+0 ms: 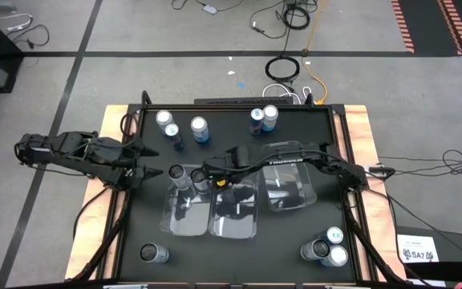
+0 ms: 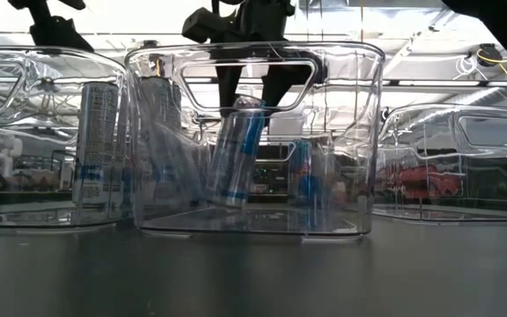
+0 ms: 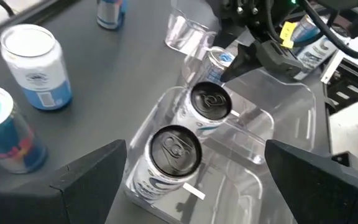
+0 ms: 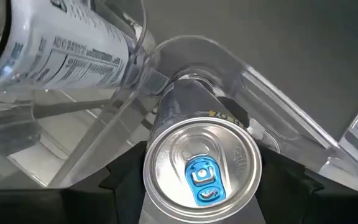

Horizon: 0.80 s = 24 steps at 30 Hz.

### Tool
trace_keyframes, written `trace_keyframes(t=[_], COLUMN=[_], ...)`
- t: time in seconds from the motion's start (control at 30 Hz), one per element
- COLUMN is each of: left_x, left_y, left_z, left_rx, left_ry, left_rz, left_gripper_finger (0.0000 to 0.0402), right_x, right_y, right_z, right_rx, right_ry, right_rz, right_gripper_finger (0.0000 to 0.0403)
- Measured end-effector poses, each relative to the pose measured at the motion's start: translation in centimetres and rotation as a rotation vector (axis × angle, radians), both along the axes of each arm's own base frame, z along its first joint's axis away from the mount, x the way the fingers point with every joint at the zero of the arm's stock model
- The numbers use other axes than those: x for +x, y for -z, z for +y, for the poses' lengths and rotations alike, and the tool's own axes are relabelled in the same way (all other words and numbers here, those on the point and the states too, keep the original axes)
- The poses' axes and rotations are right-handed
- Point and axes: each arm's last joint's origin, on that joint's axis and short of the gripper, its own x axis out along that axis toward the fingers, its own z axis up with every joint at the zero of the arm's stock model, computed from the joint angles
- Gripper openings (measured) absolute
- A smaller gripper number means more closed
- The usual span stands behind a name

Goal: Sort soda cans
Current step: Put the bottom right blue soda can into the middle transparent bin

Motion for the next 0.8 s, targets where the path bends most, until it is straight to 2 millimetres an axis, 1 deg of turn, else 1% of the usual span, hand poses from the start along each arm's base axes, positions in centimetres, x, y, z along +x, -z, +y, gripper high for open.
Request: trace_keyframes(t=[0.5,0.8], left_x=[0.01,0.01], left_y=[-0.02,-0.03], left_z=[0.05,0.04], left_rx=[0.005,0.001], left_ry=[-0.016,-0.019], left_rz=[-0.004,-0.006], left_gripper_finger=[0.0391,0.0391], right_x=[0.23,0.36], right_y=[-0.07,-0.20], right_z=[-0.51,-1.02], right_rx=[0.008,-0.007], right_ry=[0.004,0.000], right_rz=[-0.022,-0.039], right_gripper_finger=[0.0234,0.0270])
